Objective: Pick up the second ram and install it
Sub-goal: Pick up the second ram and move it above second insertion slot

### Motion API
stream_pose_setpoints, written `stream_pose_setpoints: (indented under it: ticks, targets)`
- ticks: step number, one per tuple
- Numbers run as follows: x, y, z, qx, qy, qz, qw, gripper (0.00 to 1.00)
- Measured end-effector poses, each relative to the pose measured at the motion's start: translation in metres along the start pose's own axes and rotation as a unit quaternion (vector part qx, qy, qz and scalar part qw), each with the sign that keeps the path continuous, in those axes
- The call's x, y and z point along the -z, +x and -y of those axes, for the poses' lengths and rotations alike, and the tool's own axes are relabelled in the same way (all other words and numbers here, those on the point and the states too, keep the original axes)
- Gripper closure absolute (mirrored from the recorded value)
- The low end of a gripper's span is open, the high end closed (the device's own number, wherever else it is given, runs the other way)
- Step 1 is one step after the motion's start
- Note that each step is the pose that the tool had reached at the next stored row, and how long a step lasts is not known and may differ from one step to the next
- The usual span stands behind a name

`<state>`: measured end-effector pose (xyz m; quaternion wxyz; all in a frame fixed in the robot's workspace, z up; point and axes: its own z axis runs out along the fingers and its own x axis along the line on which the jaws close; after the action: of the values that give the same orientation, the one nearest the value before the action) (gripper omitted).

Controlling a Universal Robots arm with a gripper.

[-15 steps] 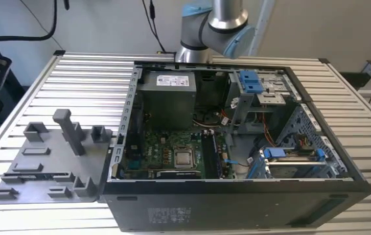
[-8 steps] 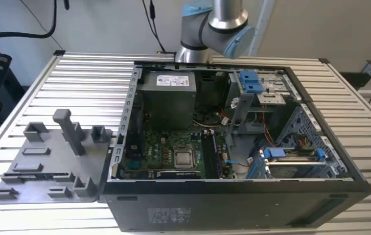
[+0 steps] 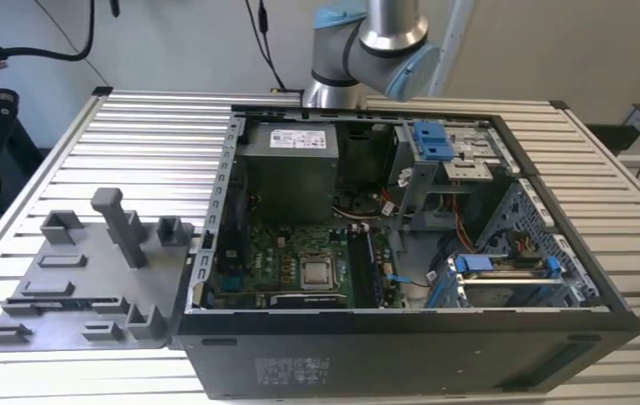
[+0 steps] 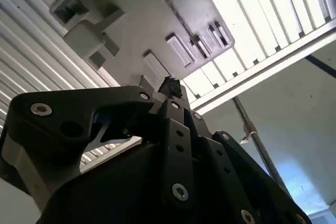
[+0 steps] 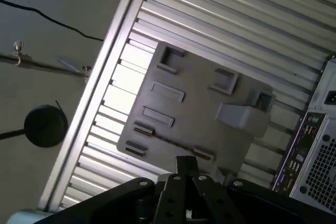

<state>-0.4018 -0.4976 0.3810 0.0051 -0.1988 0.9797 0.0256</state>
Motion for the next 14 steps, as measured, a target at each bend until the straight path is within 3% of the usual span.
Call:
stream_pose_setpoints:
  ticks: [5,10,14]
  targets:
    - [0.0,0.0,0.0,0.045,-0.0008,-0.0022,0.999,0.89]
    - [0.0,0.0,0.0,0.09,-0.0017,-0.0044,0.996,0.89]
    - [0.0001,0.0,0.0,0.093,-0.0018,-0.0046,0.9956,0.89]
